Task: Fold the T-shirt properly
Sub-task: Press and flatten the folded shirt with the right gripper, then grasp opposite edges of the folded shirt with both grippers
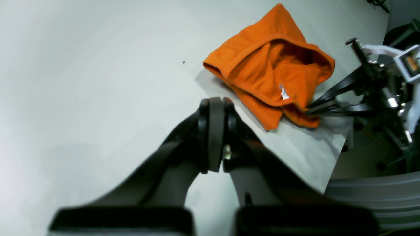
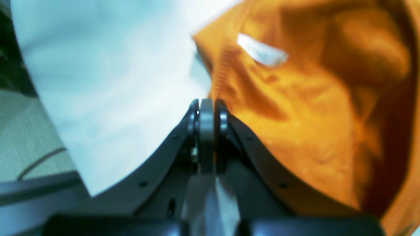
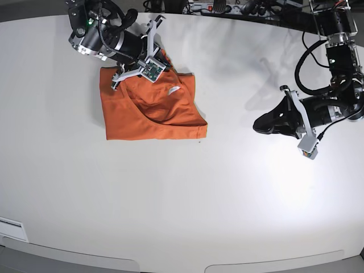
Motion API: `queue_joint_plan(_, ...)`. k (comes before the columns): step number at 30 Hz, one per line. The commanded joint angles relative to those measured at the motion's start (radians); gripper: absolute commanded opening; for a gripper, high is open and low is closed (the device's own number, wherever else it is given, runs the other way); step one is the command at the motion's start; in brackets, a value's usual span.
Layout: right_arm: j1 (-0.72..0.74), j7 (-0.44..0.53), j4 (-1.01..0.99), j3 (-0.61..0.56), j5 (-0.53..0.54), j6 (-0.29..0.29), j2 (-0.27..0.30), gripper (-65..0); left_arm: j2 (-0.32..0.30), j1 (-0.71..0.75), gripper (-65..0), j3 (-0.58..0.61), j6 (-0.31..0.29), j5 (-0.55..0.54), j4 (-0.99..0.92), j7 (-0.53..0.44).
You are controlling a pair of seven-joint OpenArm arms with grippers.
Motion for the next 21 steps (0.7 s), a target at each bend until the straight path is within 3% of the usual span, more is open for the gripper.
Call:
queue_joint_plan(1, 0.005, 0.026, 0.038, 0.002, 0.032, 0.002, 0.000, -65.0, -0.017, -0.017, -65.0, -0.008, -0.009, -0.026, 0.016, -0.016)
queue_joint_plan(8, 0.037, 0.050, 0.090, 0.002, 0.124, 0.002, -0.008, -65.0, -0.017, -0.017, -65.0, -0.008, -0.009, -0.032, 0.016, -0.017)
queue_joint_plan(16, 0.098, 0.053, 0.079, -0.002, 0.126, 0.002, -0.113, -65.0, -0.017, -0.017, -65.0, -0.008, -0.006, -0.034, 0.016, -0.017)
queue_joint_plan(21, 0.133, 0.051, 0.032, -0.076, 0.122, 0.002, -0.125, -65.0, -0.017, -0.017, -65.0, -0.008, -0.007, -0.034, 0.016, -0.016)
